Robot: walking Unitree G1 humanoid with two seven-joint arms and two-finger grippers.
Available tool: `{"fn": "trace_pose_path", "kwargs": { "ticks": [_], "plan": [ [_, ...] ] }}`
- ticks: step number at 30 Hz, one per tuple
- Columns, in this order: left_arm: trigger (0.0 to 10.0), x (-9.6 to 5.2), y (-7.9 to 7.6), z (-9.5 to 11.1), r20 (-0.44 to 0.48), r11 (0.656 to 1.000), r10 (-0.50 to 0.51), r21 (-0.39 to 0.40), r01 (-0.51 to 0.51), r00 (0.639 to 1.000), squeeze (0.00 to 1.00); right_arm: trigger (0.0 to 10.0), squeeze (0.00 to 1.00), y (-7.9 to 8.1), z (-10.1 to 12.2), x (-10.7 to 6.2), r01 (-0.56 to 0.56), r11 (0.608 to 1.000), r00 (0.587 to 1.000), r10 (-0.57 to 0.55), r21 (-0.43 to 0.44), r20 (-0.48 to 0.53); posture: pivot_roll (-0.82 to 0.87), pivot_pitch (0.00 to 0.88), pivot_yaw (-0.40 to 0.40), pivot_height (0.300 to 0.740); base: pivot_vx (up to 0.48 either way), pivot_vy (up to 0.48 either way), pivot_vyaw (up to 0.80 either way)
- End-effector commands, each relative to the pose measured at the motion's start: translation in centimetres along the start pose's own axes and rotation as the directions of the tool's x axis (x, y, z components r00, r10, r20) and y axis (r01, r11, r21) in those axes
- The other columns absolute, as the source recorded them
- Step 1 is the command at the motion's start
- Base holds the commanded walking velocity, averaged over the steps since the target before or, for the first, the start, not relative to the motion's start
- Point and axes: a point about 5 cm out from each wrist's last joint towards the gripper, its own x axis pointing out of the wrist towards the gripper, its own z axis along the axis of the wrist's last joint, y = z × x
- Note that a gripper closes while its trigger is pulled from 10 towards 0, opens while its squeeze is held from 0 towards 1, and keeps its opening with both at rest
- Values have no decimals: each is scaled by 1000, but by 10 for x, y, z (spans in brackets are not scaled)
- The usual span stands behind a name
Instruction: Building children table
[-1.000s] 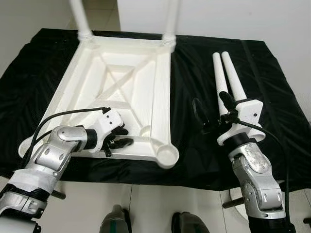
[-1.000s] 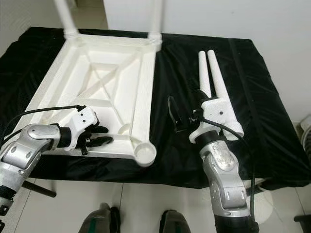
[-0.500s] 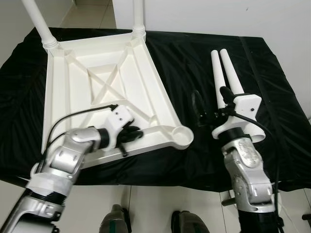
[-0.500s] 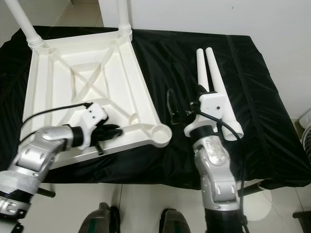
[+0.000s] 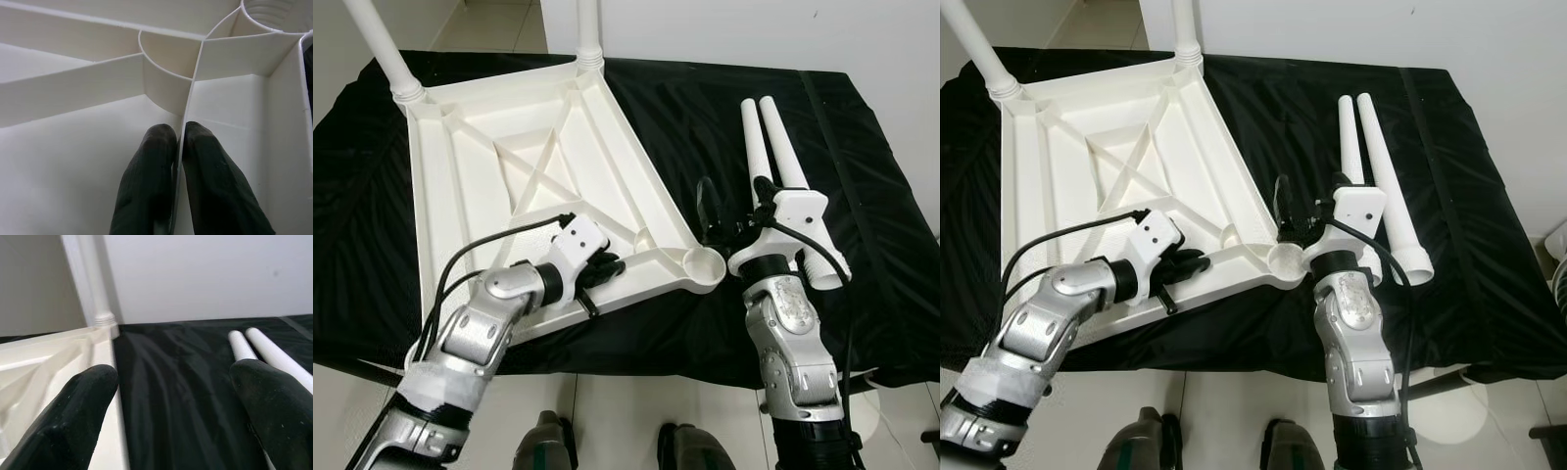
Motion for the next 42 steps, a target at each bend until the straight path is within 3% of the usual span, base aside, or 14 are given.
{"fn": "trace_pose_path", "kwargs": {
  "ticks": [1,3,4,12,13,15,16,21,29,30,32,35,37,42],
  "plan": [
    [10000,-5,7,4,18,994,88,57,-89,996,0,10000,0,-2,-4,-1,19,1000,1000,-19,1,-11,36,115,27,740,0,0,0],
    [10000,-7,12,6,15,991,99,88,-100,995,0,10000,0,-3,-3,0,23,1000,1000,-23,2,-9,36,116,26,740,0,0,0],
    [10000,-11,16,9,19,990,95,106,-97,995,1000,10000,0,-3,-3,3,27,1000,1000,-27,7,-9,36,116,24,740,0,0,0],
    [10000,-16,15,24,72,992,55,109,-63,996,1000,10000,0,-5,-3,9,32,999,999,-32,22,-32,27,113,9,740,0,0,0],
    [10000,-18,9,34,120,995,10,96,-21,993,0,10000,0,-6,-3,12,30,999,999,-30,13,-31,26,112,5,740,0,0,0],
    [10000,-18,9,34,120,995,10,96,-21,993,0,10000,0,-6,-3,12,30,999,999,-30,13,-31,26,112,5,740,0,0,0],
    [10000,-21,-1,50,211,996,-57,72,43,976,0,10000,0,-8,-2,16,24,1000,999,-24,-2,-28,23,117,-1,740,0,0,0],
    [10000,-20,-4,60,289,998,-64,43,54,955,0,10000,0,-10,-3,20,19,1000,999,-20,-11,-30,23,119,-3,740,0,0,0],
    [10000,-6,2,57,310,994,101,-81,-80,945,0,10000,0,-26,-10,35,87,989,993,-97,-123,-74,19,116,18,740,0,0,0],
    [10000,-2,4,56,299,983,175,-112,-148,938,0,10000,0,-37,-13,40,131,978,984,-148,-162,-98,19,116,18,740,0,0,0],
    [10000,-1,6,55,287,977,205,-121,-177,936,0,10000,0,-40,-14,41,141,975,982,-160,-171,-102,19,116,18,740,0,0,0],
    [10000,1,17,55,244,932,354,-176,-317,903,0,10000,0,-50,-15,50,148,971,976,-174,-189,-133,34,104,23,740,0,0,0],
    [10000,2,20,55,232,915,392,-194,-353,890,0,10000,0,-54,-16,53,156,969,973,-185,-194,-141,38,99,20,740,0,0,0],
    [10000,6,19,58,255,919,385,-199,-342,887,0,10000,0,-58,-23,59,166,970,958,-201,-177,-204,40,89,13,740,0,0,0]
  ]
}}
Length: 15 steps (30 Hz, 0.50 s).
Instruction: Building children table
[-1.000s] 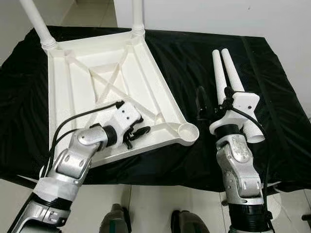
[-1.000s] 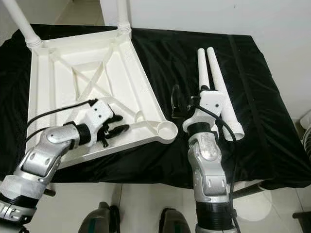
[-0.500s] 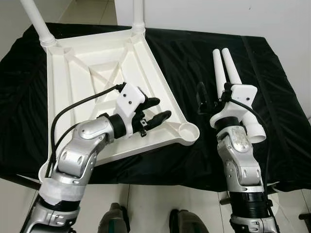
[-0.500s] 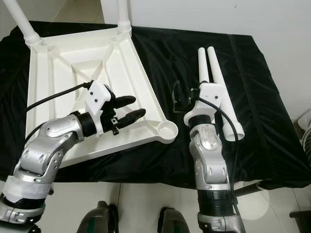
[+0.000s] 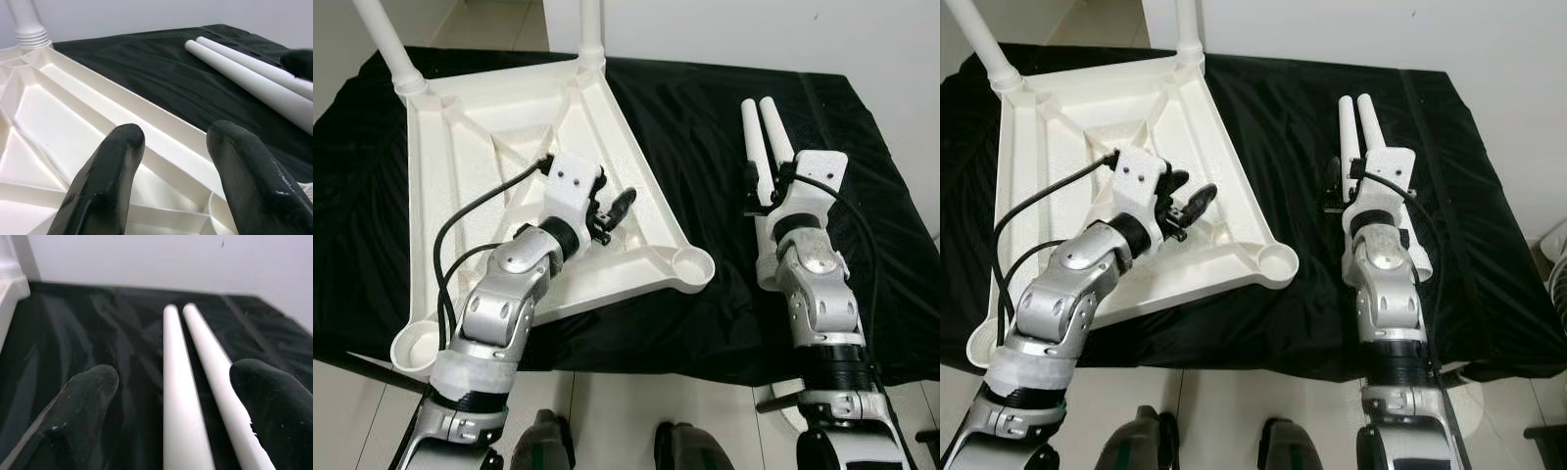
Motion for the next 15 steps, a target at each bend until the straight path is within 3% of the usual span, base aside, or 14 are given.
{"fn": "trace_pose_path", "kwargs": {
  "ticks": [1,6,8,15],
  "plan": [
    [10000,2,0,-5,-22,1000,8,14,-8,1000,0,10000,0,-1,-7,2,5,1000,999,-4,22,-49,40,89,13,740,0,0,0],
    [10000,4,-1,-5,-28,1000,12,19,-12,1000,0,10000,0,0,-9,5,-1,999,997,4,41,-75,42,85,11,740,0,0,0],
    [10000,6,-2,-2,-22,1000,12,25,-12,1000,0,10000,0,0,-14,11,12,992,986,9,124,-166,48,75,7,740,0,0,0],
    [10000,8,-7,4,-15,1000,-3,26,4,1000,0,10000,0,-6,-18,21,72,990,957,-34,122,-288,47,67,6,740,0,0,0]
  ]
}}
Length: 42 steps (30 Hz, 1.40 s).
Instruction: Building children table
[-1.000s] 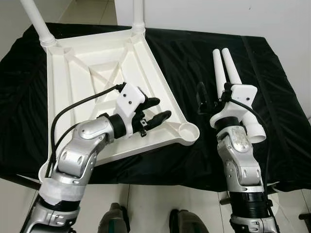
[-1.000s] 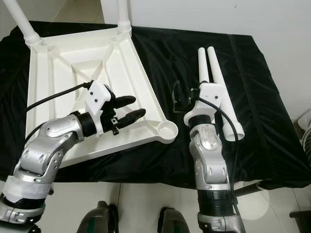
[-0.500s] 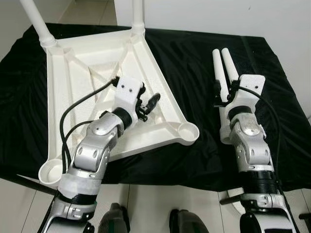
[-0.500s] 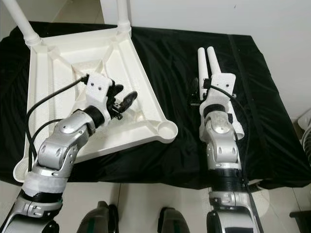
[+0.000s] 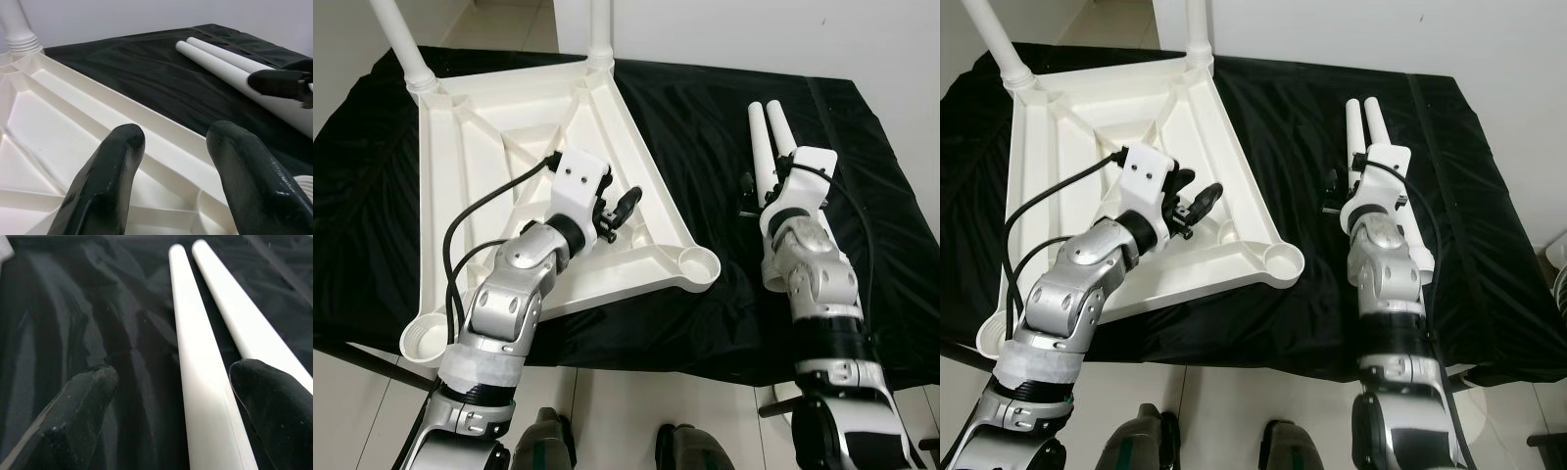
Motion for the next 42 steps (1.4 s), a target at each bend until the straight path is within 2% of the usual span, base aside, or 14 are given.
{"fn": "trace_pose_path", "kwargs": {
  "ticks": [1,5,7,9,12,17,19,25,28,37,38,39,40,42],
  "plan": [
    [10000,0,-1,2,-6,1000,26,-4,-26,1000,0,10000,0,-4,-6,1,19,1000,998,-17,24,-53,47,67,6,740,0,0,0],
    [10000,0,-8,3,-4,1000,-13,6,13,1000,0,10000,0,-7,-7,4,42,999,996,-41,7,-75,47,66,3,740,0,0,0],
    [10000,-4,-31,1,-12,990,-134,35,135,991,0,10000,0,-13,-10,7,83,997,986,-80,10,-149,45,61,0,740,0,0,0],
    [10000,-6,-38,0,-16,983,-175,45,176,984,0,10000,0,-15,-11,8,97,995,981,-93,14,-172,44,60,-1,740,0,0,0],
    [10000,-6,-38,0,-16,983,-175,45,176,984,0,10000,0,-15,-11,8,97,995,981,-93,14,-172,44,60,-1,740,0,0,0],
    [10000,-11,-54,-2,-33,963,-261,54,262,965,0,10000,0,-18,-9,10,116,993,952,-100,38,-288,41,58,-1,740,0,0,0],
    [10000,-10,-55,-1,-31,965,-258,47,260,966,0,10000,0,-20,-10,11,133,990,928,-109,43,-355,39,62,-4,740,0,0,0],
    [10000,-10,-55,-1,-27,966,-253,42,254,967,0,10000,0,-23,-13,12,145,989,908,-117,40,-401,40,64,-5,740,0,0,0],
    [10000,-9,-56,2,-20,973,-230,32,231,973,0,10000,0,-24,-23,13,136,990,855,-102,31,-508,41,69,-10,740,0,0,0],
    [10000,-10,-58,4,-14,975,-219,23,219,976,0,9490,0,-17,-39,10,114,993,805,-67,43,-589,46,76,-13,740,0,0,0],
    [10000,-10,-58,4,-14,976,-216,22,217,976,0,2745,0,-15,-45,10,110,993,794,-67,35,-605,49,77,-12,740,0,0,0],
    [10000,-10,-58,4,-14,976,-216,22,217,976,0,2745,0,-15,-45,10,110,993,794,-67,35,-605,49,77,-12,740,0,0,0],
    [10000,-9,-58,5,-11,977,-212,18,212,977,0,0,0,-12,-53,9,103,994,779,-69,19,-623,51,80,-10,740,0,0,0],
    [10000,-8,-58,5,-10,978,-209,16,209,978,0,0,0,-12,-56,9,100,995,776,-72,9,-627,51,80,-10,740,0,0,0]
  ]
}}
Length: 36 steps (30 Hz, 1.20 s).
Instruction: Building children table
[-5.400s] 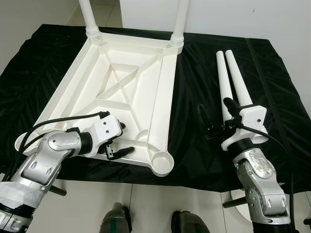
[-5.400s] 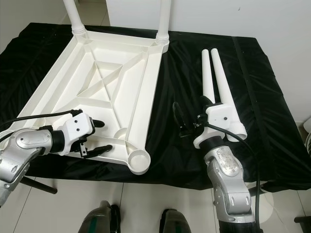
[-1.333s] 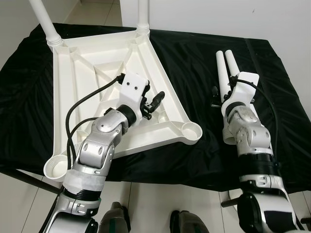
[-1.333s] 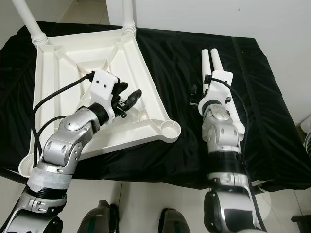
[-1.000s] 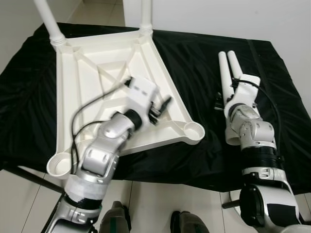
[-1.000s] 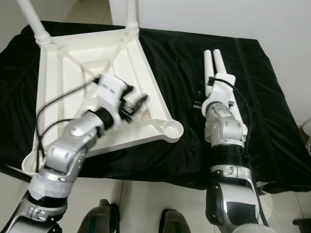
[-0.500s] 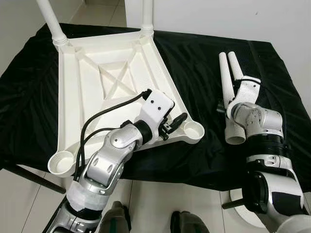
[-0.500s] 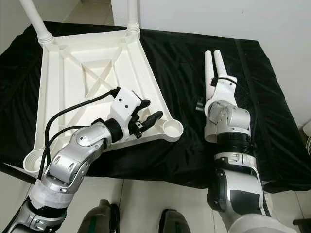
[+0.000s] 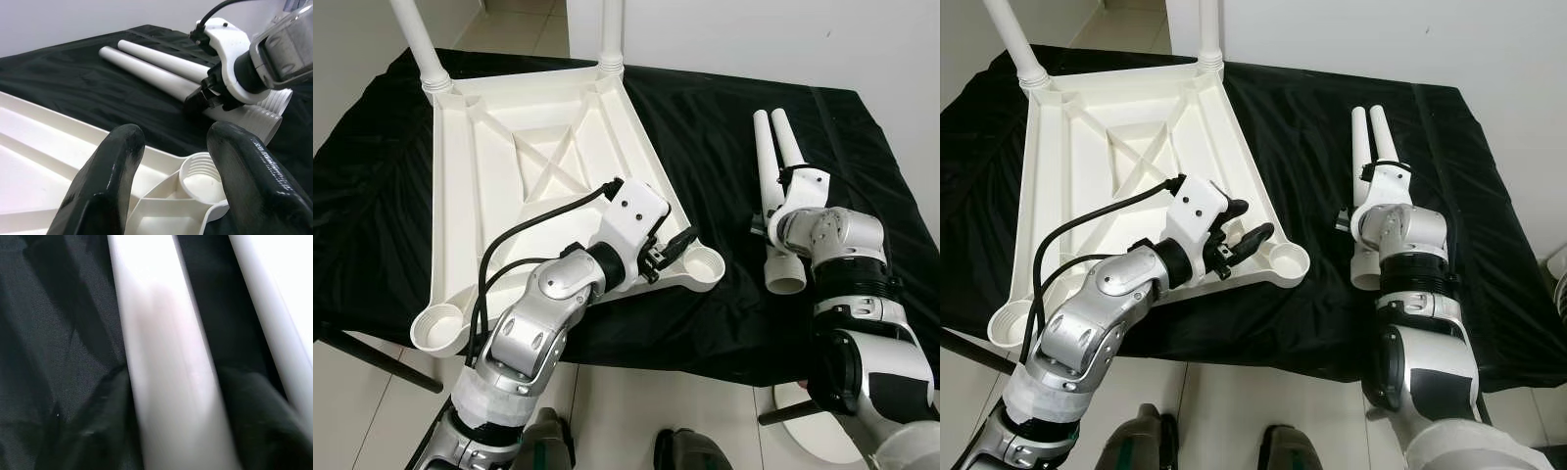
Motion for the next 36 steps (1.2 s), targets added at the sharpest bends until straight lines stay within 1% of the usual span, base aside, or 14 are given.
{"fn": "trace_pose_path", "kwargs": {
  "ticks": [1,10,11,12,13,16,20,21,23,27,28,31,33,36],
  "plan": [
    [10000,0,-1,2,4,1000,29,-8,-29,1000,0,0,0,4,-32,10,-10,1000,991,8,-14,-130,51,80,-10,740,0,0,0],
    [10000,1,0,5,8,999,41,-14,-41,999,0,0,0,14,-31,10,-62,997,992,57,-39,-110,59,92,-7,740,0,0,0],
    [10000,1,1,5,9,999,50,-17,-50,999,0,4471,0,17,-24,7,-64,996,997,61,-66,-40,61,98,-10,740,0,0,0],
    [10000,1,1,5,9,999,50,-17,-50,999,0,4471,0,17,-24,7,-64,996,997,61,-66,-40,61,98,-10,740,0,0,0],
    [10000,1,2,6,9,998,57,-18,-57,998,0,10000,0,21,-18,4,-96,993,995,98,-70,15,61,98,-10,740,0,0,0],
    [10000,0,3,6,9,998,64,-19,-64,998,0,10000,0,24,-14,-1,-120,990,990,125,-66,63,63,105,-14,740,0,0,0],
    [10000,-1,7,7,9,997,79,-20,-78,997,0,10000,0,28,2,-17,-118,988,954,140,-96,265,59,110,-11,740,0,0,0],
    [10000,-1,7,7,9,997,79,-20,-78,997,0,10000,0,28,2,-17,-118,988,954,140,-96,265,59,110,-11,740,0,0,0],
    [10000,-2,10,8,11,996,86,-21,-86,996,0,10000,0,30,10,-30,-133,986,896,164,-102,414,57,110,-11,740,0,0,0],
    [10000,-2,11,9,12,996,90,-22,-89,996,0,10000,0,32,12,-37,-175,980,866,200,-99,459,57,110,-11,740,0,0,0],
    [10000,-2,13,10,17,995,93,-28,-93,996,0,10000,0,33,15,-48,-231,967,804,252,-107,538,57,110,-10,740,0,0,0],
    [10000,-2,14,11,22,995,95,-35,-94,995,0,10000,0,34,15,-55,-288,952,770,294,-104,567,56,111,-11,740,0,0,0],
    [10000,-4,20,14,34,993,103,-62,-100,994,0,10000,0,32,16,-68,-378,919,692,364,-117,624,53,107,-9,740,0,0,0],
    [10000,-5,24,16,42,992,105,-73,-101,994,0,10000,0,30,15,-71,-394,911,671,374,-120,640,52,104,-8,740,0,0,0]
  ]
}}
